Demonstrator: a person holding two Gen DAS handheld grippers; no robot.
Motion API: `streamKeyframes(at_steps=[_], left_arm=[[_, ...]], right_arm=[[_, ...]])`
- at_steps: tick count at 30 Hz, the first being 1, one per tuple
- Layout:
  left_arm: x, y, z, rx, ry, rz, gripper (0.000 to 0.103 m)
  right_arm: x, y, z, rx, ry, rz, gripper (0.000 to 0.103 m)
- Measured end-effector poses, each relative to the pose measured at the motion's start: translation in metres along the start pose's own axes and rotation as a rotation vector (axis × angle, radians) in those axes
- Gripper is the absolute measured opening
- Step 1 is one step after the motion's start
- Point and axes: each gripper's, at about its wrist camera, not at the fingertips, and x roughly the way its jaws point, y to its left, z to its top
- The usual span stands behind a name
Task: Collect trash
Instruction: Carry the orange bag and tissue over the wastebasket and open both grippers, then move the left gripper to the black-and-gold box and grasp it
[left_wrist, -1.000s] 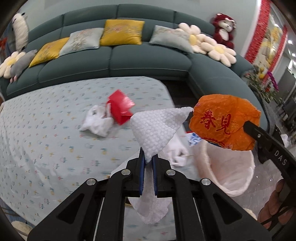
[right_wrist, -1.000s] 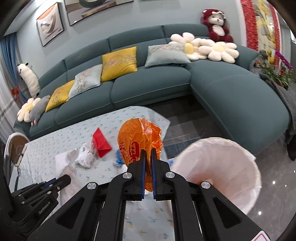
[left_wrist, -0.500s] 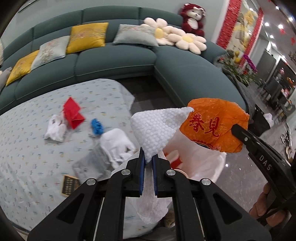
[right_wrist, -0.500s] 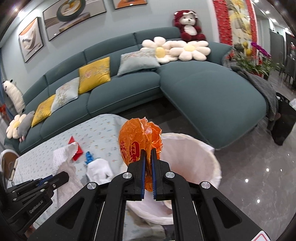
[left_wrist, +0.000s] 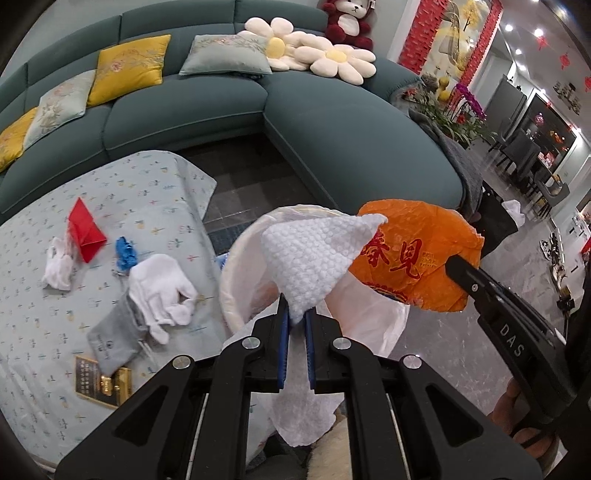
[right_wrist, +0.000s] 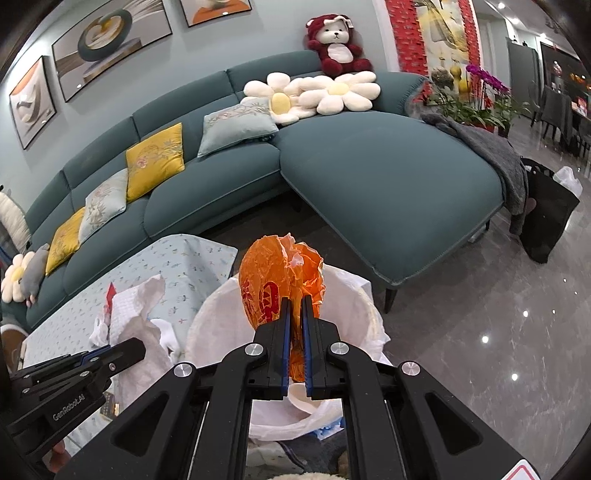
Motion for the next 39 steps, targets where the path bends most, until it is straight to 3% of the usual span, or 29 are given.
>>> streamKeyframes(at_steps=[4, 6, 9, 14, 17, 20, 23, 26, 37, 39], left_arm=[[0.006, -0.004, 0.002, -0.004, -0.002, -0.006, 0.011], [0.009, -0.005, 0.003, -0.006, 0.008, -0.003, 0.036], [0.005, -0.007, 0.004, -0.014, -0.020, 0.006, 0.049], [0.005, 0.000, 0.003, -0.023, -0.020, 0.023, 0.052], [0.002, 0.008, 0.001, -0.045, -0.027, 0.045, 0.063], [-0.001, 0.020, -0.003, -0.067, -0.029, 0.067, 0.065], [-0.003, 0.031, -0.006, -0.089, -0.026, 0.086, 0.065], [-0.009, 0.046, -0.010, -0.121, -0.037, 0.114, 0.074], [-0.027, 0.094, -0.033, -0.172, -0.050, 0.202, 0.077], [-0.030, 0.104, -0.039, -0.189, -0.046, 0.218, 0.084]], right_arm=[[0.002, -0.006, 0.000, 0.008, 0.003, -0.008, 0.006], [0.003, -0.007, 0.000, 0.014, 0.006, -0.010, 0.006], [0.005, -0.008, -0.001, 0.016, 0.011, -0.008, 0.006], [0.008, -0.004, -0.002, 0.007, 0.018, -0.001, 0.006], [0.010, 0.001, -0.001, -0.002, 0.019, 0.002, 0.010], [0.009, 0.006, -0.001, -0.012, 0.015, 0.007, 0.011], [0.009, 0.015, -0.001, -0.025, 0.015, 0.009, 0.019], [0.006, 0.023, 0.000, -0.031, 0.006, 0.009, 0.031], [0.001, 0.067, -0.011, -0.100, 0.028, 0.069, 0.042], [0.000, 0.077, -0.015, -0.118, 0.036, 0.077, 0.043]])
